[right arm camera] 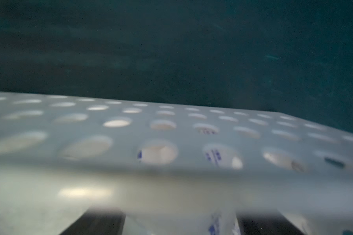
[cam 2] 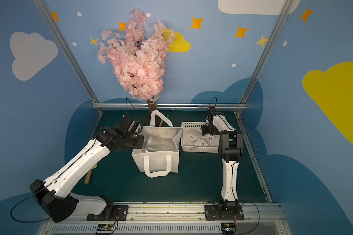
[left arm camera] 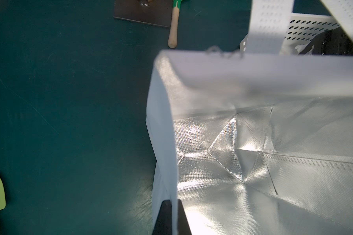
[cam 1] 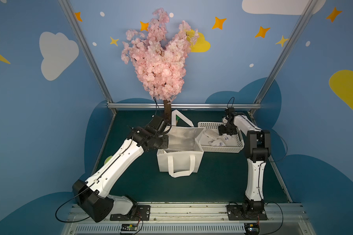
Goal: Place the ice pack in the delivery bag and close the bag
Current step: Pick up the ice pack from the bin.
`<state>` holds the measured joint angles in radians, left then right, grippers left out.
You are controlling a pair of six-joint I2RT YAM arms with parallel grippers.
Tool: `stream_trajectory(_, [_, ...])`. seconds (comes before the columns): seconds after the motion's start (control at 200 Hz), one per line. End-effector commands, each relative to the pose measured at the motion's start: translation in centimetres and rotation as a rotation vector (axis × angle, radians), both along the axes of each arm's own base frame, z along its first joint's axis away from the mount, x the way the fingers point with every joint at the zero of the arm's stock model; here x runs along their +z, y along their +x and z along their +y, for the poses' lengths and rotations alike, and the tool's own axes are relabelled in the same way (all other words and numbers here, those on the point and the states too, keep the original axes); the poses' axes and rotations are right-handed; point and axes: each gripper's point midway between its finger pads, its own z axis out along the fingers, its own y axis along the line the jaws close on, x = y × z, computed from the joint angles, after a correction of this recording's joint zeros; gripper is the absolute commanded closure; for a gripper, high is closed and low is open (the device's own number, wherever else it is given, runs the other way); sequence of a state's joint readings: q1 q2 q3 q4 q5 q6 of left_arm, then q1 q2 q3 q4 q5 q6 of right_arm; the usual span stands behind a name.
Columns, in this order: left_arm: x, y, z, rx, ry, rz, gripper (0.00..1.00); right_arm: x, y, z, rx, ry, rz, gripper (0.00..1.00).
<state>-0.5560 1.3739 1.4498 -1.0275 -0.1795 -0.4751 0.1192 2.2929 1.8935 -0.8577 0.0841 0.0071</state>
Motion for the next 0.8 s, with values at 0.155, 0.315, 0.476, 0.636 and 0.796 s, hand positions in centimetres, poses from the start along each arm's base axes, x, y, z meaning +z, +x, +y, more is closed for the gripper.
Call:
stream_trajectory(0.155, [0.2, 0.4, 0.0, -0.007, 0.006, -0.005, 0.97, -2.4, -2.1, 2.4, 0.051, -0.028, 0.113, 0.22])
stream_trajectory(0.315, [0.3, 0.3, 0.2, -0.003, 0.005, -0.01, 0.97, -2.6, -2.4, 2.1, 0.043, -0.056, 0.125, 0.54])
stream_trajectory(0.476, [0.2, 0.1, 0.3, 0.0, 0.003, -0.008, 0.97, -2.3, -2.4, 1.9, 0.031, -0.051, 0.118, 0.68])
stream_trajectory(0.636, [0.4, 0.1, 0.5, 0.005, 0.003, -0.015, 0.97, 0.2, -2.3, 2.1, 0.012, -0.034, 0.068, 0.71])
stream_trajectory(0.796, [0.4, 0.0, 0.6, 0.005, 0.006, -0.014, 0.97, 4.6, -2.6, 1.8, -0.029, -0.01, -0.021, 0.69])
